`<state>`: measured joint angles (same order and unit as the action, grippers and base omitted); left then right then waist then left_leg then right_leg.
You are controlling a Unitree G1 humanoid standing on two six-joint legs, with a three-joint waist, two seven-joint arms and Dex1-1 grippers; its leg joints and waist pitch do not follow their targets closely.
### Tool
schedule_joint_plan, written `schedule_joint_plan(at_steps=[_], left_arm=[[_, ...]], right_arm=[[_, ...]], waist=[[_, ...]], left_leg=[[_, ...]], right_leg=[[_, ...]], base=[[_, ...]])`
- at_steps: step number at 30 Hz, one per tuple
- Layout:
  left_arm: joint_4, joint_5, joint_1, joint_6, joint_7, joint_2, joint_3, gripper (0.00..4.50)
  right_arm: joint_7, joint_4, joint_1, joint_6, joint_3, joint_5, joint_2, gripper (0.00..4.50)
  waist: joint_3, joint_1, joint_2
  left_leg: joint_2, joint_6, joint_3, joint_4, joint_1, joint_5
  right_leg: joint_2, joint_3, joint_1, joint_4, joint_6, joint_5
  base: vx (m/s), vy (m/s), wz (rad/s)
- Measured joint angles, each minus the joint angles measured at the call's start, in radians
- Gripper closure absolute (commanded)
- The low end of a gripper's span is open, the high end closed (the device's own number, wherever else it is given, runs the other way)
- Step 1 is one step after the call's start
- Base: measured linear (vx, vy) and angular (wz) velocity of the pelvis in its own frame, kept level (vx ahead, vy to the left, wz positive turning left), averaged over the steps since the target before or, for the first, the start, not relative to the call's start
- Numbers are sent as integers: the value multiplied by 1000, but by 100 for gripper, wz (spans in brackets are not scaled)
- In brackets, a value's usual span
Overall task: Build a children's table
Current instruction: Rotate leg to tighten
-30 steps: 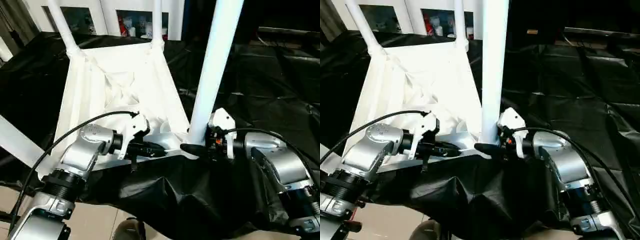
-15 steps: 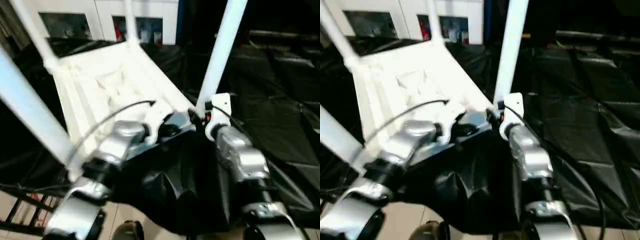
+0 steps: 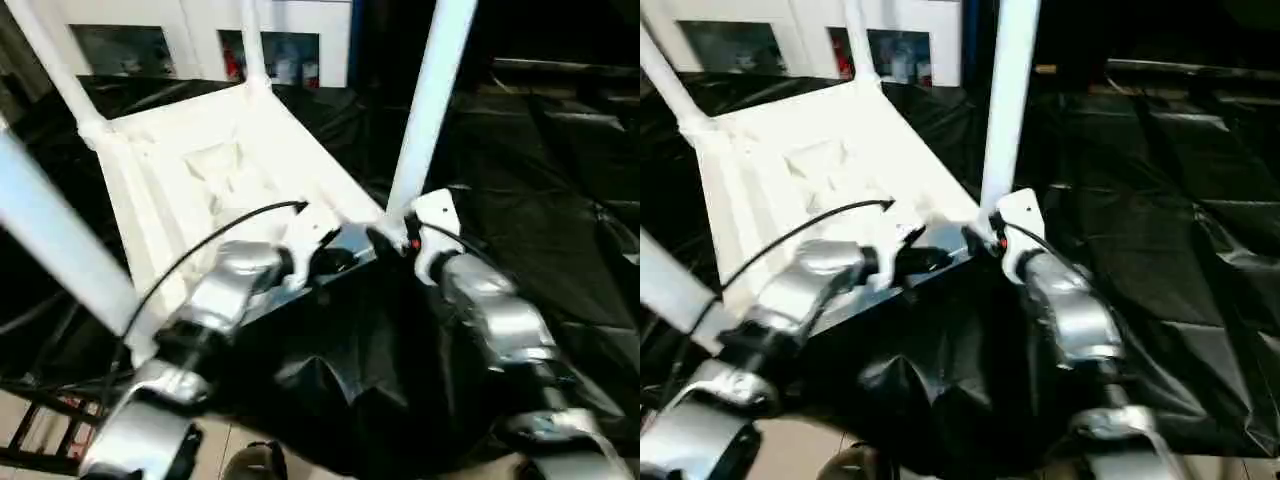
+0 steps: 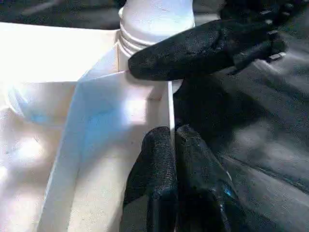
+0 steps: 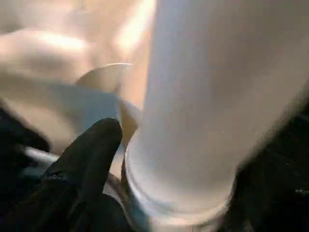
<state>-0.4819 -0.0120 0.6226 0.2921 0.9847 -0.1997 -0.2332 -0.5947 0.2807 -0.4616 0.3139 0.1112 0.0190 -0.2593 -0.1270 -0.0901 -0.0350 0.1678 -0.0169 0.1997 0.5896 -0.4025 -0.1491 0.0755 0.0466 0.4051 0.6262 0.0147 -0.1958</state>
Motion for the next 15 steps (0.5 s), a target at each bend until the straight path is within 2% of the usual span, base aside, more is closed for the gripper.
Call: schedule_joint_plan(at_steps=[5,9,11,15], left_arm=[[84,-52,-65,-16,169,-114,-12,450],[113,-71,-81,-11,236,-149,-12,450],[122,-75,-85,-3,260,-162,-13,450],[139,-92,-92,9,295,-183,-17,450]], right_arm=[[-257,-104,45,1,65,65,-131,76],[-355,-126,46,12,75,100,-170,76],[-390,-133,48,23,75,112,-178,108],[-421,-150,52,37,76,141,-189,121]], waist=[[0,-3,4],[-1,-8,5],[-1,-11,6],[-1,-21,7]], left_leg=[[0,1,0,1,-1,0],[0,1,1,2,-1,0],[0,2,1,3,-1,1],[0,2,1,3,-2,0]], right_leg=[[0,0,1,0,0,0],[1,0,0,0,0,0],[1,-1,0,0,1,0],[2,-1,0,0,0,0]], base=[[0,0,0],[0,0,0],[0,0,0],[0,0,0]])
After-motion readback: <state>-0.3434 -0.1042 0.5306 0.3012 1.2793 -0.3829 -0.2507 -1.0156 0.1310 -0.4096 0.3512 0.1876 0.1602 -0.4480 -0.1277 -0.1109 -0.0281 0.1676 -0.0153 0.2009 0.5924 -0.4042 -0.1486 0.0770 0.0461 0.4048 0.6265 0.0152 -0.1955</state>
